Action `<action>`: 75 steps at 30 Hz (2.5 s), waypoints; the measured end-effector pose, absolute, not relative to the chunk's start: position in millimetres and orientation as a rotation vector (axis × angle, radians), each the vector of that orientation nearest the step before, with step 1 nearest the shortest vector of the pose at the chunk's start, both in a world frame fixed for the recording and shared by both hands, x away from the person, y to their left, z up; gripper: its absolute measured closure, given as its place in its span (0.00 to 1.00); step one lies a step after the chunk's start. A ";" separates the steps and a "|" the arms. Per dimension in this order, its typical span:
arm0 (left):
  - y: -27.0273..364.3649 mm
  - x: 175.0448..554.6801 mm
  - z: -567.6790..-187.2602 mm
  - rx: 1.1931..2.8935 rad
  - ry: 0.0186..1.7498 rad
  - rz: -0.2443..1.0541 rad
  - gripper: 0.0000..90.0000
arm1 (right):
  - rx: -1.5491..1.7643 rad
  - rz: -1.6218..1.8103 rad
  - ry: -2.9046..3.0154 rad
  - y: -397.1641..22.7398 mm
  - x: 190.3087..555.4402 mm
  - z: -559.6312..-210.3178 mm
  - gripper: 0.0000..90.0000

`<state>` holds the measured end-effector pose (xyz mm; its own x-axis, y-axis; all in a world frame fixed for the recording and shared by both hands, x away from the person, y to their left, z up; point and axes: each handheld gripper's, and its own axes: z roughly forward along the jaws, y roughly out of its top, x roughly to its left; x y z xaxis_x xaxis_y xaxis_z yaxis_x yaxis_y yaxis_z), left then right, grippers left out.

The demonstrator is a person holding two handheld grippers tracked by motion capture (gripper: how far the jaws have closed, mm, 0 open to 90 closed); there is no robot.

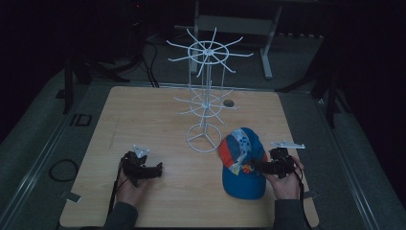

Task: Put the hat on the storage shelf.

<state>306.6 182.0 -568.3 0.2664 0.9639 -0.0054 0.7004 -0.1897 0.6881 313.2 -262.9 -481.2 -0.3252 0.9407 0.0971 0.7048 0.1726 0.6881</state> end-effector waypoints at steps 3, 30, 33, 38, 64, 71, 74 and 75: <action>181.8 306.6 -568.3 1.965 1.499 0.591 0.03 | 1.551 0.922 2.113 -259.3 319.1 -479.0 0.15; 181.1 306.4 -568.5 1.963 1.495 0.590 0.02 | 1.587 0.847 2.166 -250.9 358.3 -487.8 0.15; 181.0 306.4 -568.5 1.963 1.495 0.590 0.02 | 1.591 0.841 2.176 -249.7 362.4 -487.7 0.15; 181.0 306.4 -568.4 1.964 1.495 0.588 0.02 | 1.596 0.830 2.190 -248.8 369.1 -488.0 0.15; 181.0 306.3 -568.2 1.970 1.488 0.585 0.03 | 1.621 0.799 2.270 -241.8 408.2 -489.8 0.15; 181.0 306.3 -568.2 1.971 1.488 0.585 0.02 | 1.626 0.808 2.286 -237.5 418.6 -490.4 0.13; 181.0 306.3 -568.2 1.971 1.488 0.584 0.02 | 1.631 0.803 2.293 -234.3 422.3 -489.0 0.13; 181.0 306.3 -568.2 1.971 1.488 0.584 0.03 | 1.633 0.801 2.299 -233.2 423.7 -489.0 0.13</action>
<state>306.3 181.0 -568.2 0.2763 0.9610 -0.0070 0.6994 -0.1961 0.6873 423.7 -233.2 -489.0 -0.3641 0.9211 0.1377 0.8075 0.2386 0.5395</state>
